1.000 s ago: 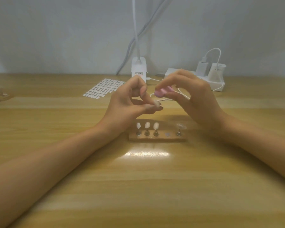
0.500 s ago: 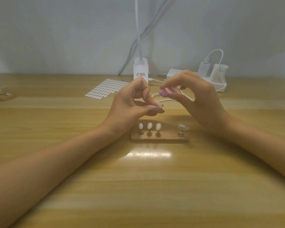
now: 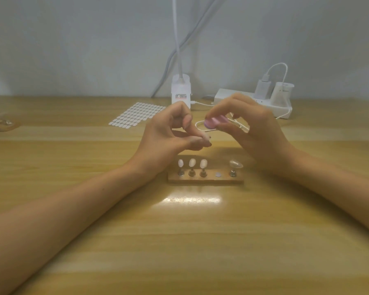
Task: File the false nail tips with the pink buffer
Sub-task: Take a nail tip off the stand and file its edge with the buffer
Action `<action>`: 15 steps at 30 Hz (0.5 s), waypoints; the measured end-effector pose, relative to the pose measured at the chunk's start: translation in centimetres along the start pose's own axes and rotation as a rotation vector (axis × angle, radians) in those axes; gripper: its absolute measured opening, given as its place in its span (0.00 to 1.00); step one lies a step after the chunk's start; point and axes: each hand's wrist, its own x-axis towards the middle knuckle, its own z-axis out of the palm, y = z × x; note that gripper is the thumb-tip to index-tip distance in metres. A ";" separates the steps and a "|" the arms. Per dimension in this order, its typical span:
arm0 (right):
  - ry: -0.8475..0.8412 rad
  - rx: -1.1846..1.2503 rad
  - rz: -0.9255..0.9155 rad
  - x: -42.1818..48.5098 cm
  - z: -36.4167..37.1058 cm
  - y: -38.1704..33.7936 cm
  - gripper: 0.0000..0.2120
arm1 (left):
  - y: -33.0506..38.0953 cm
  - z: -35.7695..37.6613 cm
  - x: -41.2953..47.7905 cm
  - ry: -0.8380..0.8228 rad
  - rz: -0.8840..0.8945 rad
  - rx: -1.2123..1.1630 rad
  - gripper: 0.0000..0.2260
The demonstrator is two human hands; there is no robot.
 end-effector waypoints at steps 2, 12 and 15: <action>0.015 0.002 -0.056 -0.1 0.2 -0.3 0.04 | 0.0 0.0 0.0 0.007 0.001 0.007 0.19; 0.021 -0.026 -0.108 -0.2 0.7 -0.3 0.04 | 0.1 0.0 0.1 0.018 0.009 0.030 0.19; 0.011 -0.025 -0.012 -0.3 0.6 0.1 0.04 | 0.2 0.0 0.0 0.006 0.007 0.034 0.19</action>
